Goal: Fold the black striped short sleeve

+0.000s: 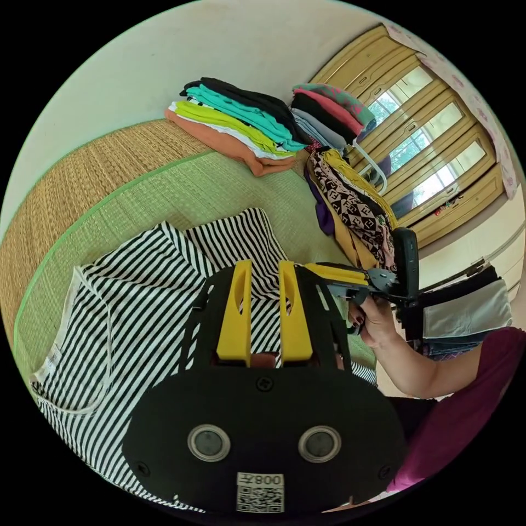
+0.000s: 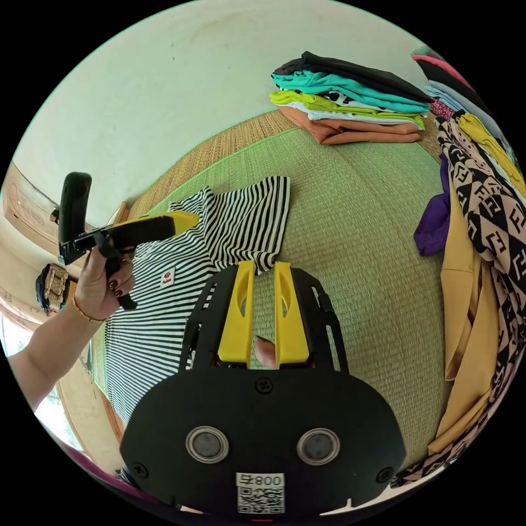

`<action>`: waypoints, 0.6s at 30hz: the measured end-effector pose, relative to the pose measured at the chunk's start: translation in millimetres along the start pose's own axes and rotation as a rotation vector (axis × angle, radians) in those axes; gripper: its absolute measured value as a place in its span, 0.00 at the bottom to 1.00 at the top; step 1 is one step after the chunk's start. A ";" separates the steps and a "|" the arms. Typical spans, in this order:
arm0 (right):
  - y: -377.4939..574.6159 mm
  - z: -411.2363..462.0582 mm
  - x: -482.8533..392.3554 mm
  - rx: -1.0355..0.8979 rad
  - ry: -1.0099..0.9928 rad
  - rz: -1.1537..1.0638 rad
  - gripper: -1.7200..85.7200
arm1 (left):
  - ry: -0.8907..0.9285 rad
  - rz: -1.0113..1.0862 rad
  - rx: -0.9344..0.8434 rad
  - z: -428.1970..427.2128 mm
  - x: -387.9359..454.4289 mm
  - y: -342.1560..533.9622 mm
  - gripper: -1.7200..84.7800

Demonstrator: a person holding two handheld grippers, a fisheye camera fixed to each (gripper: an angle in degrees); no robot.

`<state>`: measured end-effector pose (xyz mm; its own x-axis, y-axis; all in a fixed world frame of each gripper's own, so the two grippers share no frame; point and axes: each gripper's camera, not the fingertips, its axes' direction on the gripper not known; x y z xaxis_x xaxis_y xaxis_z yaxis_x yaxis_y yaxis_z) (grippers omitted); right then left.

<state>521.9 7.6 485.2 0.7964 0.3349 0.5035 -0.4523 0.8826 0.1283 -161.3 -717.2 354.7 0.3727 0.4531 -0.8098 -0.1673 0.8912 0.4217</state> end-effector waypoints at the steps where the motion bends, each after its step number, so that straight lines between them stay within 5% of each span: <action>1: 1.5 0.4 -0.1 -0.003 0.011 -0.008 0.08 | -0.016 0.018 -0.025 14.0 4.0 -18.2 0.12; 18: 17.4 -3.0 19.6 0.058 0.047 0.015 0.04 | -0.260 0.275 -0.266 149.3 17.2 -169.3 0.07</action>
<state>530.8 30.4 494.7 0.8065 0.3647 0.4654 -0.4859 0.8572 0.1703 9.6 -863.5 330.3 0.4926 0.6833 -0.5390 -0.5075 0.7287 0.4599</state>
